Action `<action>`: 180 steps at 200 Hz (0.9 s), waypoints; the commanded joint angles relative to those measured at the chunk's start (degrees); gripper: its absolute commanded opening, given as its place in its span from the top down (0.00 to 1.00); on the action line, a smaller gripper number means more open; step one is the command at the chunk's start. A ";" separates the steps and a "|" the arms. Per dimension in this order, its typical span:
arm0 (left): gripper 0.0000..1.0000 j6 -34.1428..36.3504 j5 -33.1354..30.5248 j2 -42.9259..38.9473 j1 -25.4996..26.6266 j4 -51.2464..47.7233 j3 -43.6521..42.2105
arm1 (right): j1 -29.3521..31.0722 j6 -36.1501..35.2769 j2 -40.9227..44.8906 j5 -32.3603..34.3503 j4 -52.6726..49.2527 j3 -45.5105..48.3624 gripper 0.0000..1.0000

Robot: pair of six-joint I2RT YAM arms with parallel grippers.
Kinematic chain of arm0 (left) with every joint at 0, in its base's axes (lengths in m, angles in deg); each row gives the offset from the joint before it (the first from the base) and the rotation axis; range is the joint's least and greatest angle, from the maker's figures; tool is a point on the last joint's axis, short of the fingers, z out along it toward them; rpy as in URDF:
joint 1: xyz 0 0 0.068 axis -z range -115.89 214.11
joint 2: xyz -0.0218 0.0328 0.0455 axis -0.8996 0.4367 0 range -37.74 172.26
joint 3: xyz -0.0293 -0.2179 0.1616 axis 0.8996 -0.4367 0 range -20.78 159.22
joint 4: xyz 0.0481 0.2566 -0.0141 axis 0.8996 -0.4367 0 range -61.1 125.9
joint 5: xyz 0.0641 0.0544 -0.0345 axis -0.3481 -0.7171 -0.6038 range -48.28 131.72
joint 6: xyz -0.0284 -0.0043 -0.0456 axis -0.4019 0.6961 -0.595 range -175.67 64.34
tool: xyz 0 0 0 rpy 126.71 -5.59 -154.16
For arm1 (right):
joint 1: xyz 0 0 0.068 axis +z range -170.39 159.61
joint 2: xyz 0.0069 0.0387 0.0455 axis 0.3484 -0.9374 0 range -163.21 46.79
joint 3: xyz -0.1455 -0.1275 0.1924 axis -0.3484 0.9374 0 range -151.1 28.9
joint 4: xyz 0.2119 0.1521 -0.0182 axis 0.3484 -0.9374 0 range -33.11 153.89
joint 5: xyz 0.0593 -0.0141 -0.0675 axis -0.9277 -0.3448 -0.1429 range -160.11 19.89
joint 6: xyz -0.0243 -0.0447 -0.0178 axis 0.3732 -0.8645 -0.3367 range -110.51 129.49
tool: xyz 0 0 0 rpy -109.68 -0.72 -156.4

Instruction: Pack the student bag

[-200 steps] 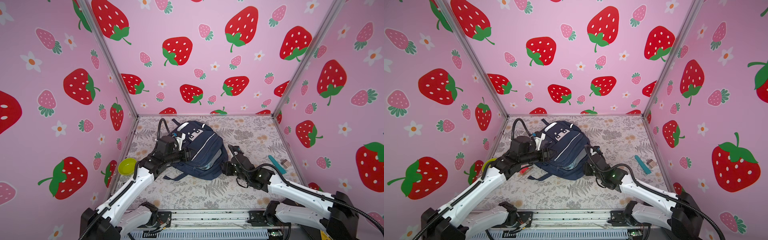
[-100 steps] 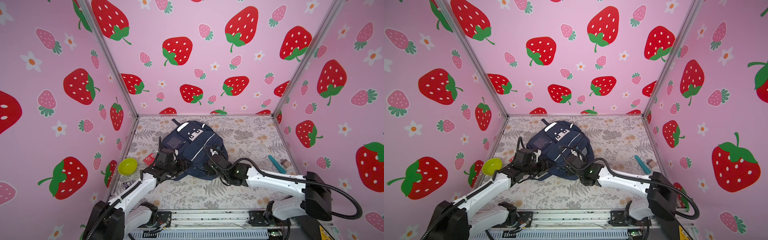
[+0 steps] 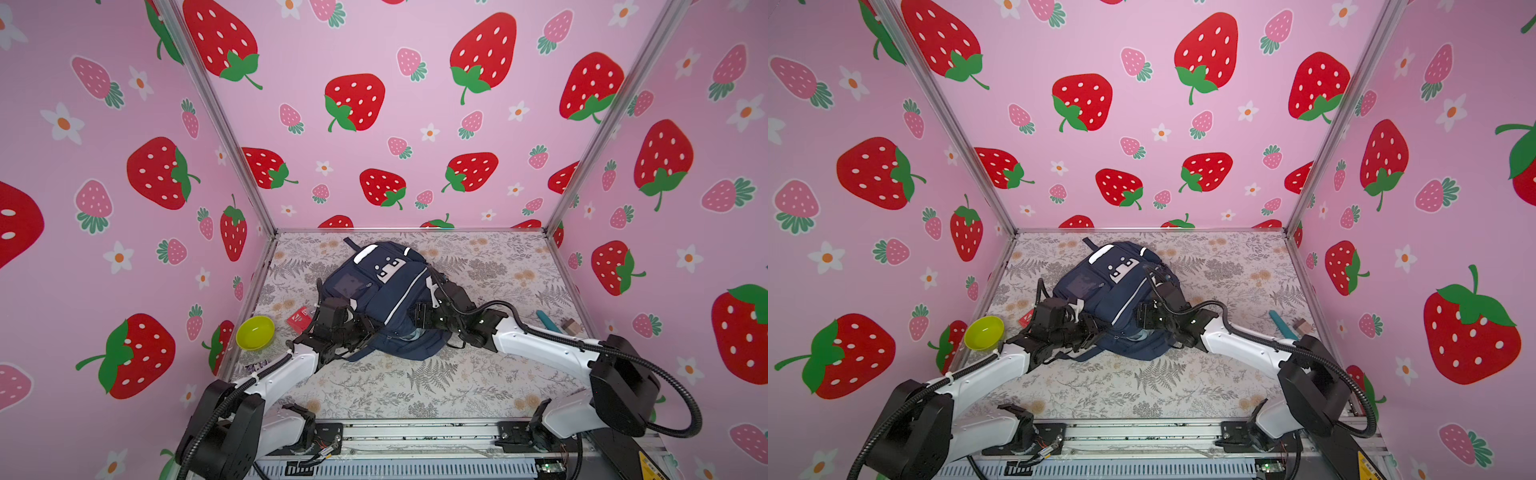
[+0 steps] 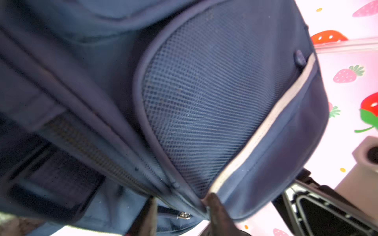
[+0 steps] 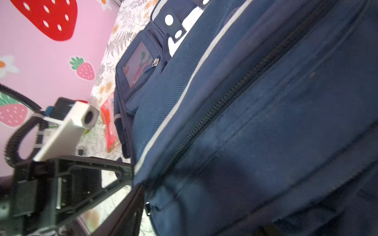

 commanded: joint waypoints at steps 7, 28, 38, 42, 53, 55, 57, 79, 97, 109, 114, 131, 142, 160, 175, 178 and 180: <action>0.59 -1.53 -0.26 -0.01 -0.44 0.42 -0.24 | -1.15 0.36 0.17 -0.37 -1.53 -3.08 0.36; 0.51 -1.64 -1.20 -1.82 -0.48 -2.08 -1.07 | -0.65 -0.45 0.84 3.81 -7.04 -4.29 0.34; 0.51 -1.43 -1.99 -2.76 -0.56 -3.86 -1.06 | 0.32 -0.51 1.70 7.12 -10.03 -4.36 0.34; 0.51 -1.35 -2.22 -3.13 -0.65 -4.49 -1.07 | 0.85 -0.46 2.21 8.68 -11.27 -4.30 0.34; 0.54 -0.82 -2.92 -3.91 -0.77 -5.53 -1.01 | 2.83 0.16 3.66 13.93 -14.90 -4.16 0.34; 0.55 -0.78 -3.02 -3.99 -0.78 -5.78 -0.99 | 3.22 0.37 3.93 14.67 -15.73 -4.13 0.34; 0.55 -0.70 -3.18 -4.07 -0.96 -5.95 -0.99 | 3.63 0.57 4.26 15.64 -16.42 -4.08 0.34; 0.62 -0.07 -3.24 -2.83 -1.83 -5.94 -0.64 | 9.36 3.35 7.35 24.82 -22.98 -3.36 0.34; 0.73 -0.68 -0.75 0.29 -2.46 -2.31 -0.39 | 15.10 5.80 8.89 27.86 -24.81 -2.35 0.38; 0.73 -1.11 0.78 2.60 -2.54 -0.35 0.29 | 18.96 6.45 8.86 28.08 -24.11 -2.00 0.41; 0.71 -1.07 1.10 3.40 -2.59 -0.07 0.75 | 20.32 6.78 8.48 27.69 -23.79 -2.00 0.41; 0.64 -1.02 1.58 5.15 -2.64 0.63 1.85 | 22.74 7.77 6.13 23.16 -20.03 -1.92 0.44; 0.62 -1.22 1.40 5.52 -2.73 1.40 2.26 | 23.67 8.15 3.81 19.90 -16.07 -2.00 0.46; 0.63 -2.13 2.29 5.81 -2.76 3.48 2.93 | 24.16 8.34 -0.56 17.40 -13.18 -3.67 0.51; 0.61 -2.70 3.40 5.84 -2.72 4.94 3.53 | 24.08 8.95 -3.82 18.75 -16.10 -6.90 0.51; 0.60 -2.70 3.54 5.72 -2.72 4.95 3.64 | 23.99 9.10 -4.38 19.14 -16.57 -7.45 0.50; 0.59 -2.70 3.60 5.63 -2.74 4.95 3.73 | 23.94 9.11 -4.76 19.26 -16.83 -7.83 0.50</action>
